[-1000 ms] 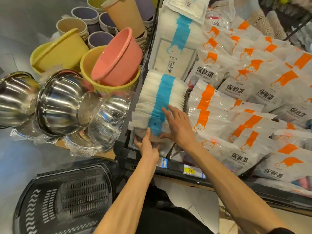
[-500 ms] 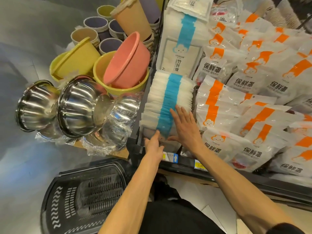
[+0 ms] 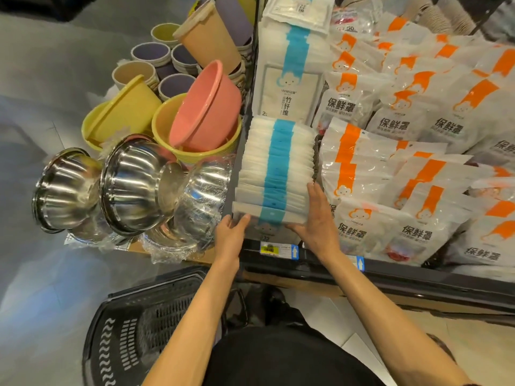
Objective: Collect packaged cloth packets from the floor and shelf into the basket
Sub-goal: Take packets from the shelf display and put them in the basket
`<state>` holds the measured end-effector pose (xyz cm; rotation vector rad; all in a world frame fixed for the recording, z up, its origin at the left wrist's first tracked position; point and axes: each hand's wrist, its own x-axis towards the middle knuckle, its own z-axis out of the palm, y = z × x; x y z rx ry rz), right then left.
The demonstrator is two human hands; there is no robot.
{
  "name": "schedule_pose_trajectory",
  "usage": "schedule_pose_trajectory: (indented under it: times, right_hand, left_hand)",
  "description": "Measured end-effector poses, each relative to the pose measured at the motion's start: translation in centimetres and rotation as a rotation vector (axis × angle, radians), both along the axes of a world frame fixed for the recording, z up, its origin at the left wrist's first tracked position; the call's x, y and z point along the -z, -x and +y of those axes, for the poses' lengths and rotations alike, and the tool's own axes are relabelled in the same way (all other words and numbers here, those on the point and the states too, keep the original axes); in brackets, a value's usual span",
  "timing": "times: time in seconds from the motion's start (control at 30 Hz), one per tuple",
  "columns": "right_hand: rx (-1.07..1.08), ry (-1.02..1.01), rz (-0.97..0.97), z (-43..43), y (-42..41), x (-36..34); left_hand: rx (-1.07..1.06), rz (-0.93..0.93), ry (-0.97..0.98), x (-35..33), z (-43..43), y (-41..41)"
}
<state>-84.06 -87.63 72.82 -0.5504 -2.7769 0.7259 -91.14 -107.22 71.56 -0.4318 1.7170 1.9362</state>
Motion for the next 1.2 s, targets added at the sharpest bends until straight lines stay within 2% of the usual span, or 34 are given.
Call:
schedule_pose_trajectory:
  times: [0.1, 0.2, 0.3, 0.37, 0.6, 0.93, 1.2]
  right_hand:
    - [0.156, 0.357, 0.122, -1.0, -0.7, 0.0]
    - [0.281, 0.601, 0.155, -2.5, -1.5, 0.6]
    - [0.344, 0.701, 0.16, -3.5, -2.0, 1.3]
    - [0.346, 0.762, 0.173, -3.7, -1.8, 1.6]
    - [0.349, 0.81, 0.179, -4.4, -2.0, 2.1]
    - [0.249, 0.765, 0.124, -2.8, -1.5, 1.3]
    - [0.305, 0.777, 0.128, -3.5, -1.7, 2.0]
  left_hand:
    - [0.148, 0.283, 0.247, 0.5, -1.4, 0.5]
    - [0.316, 0.515, 0.314, 0.5, -1.8, 1.3]
    - [0.447, 0.553, 0.306, 0.5, -1.4, 2.0]
    - [0.46, 0.528, 0.277, 0.8, -1.1, 2.5]
    - [0.342, 0.57, 0.232, 0.6, -0.9, 0.1]
    - [0.51, 0.567, 0.231, -0.8, -0.6, 3.6]
    - [0.473, 0.569, 0.252, -0.2, -0.1, 3.1]
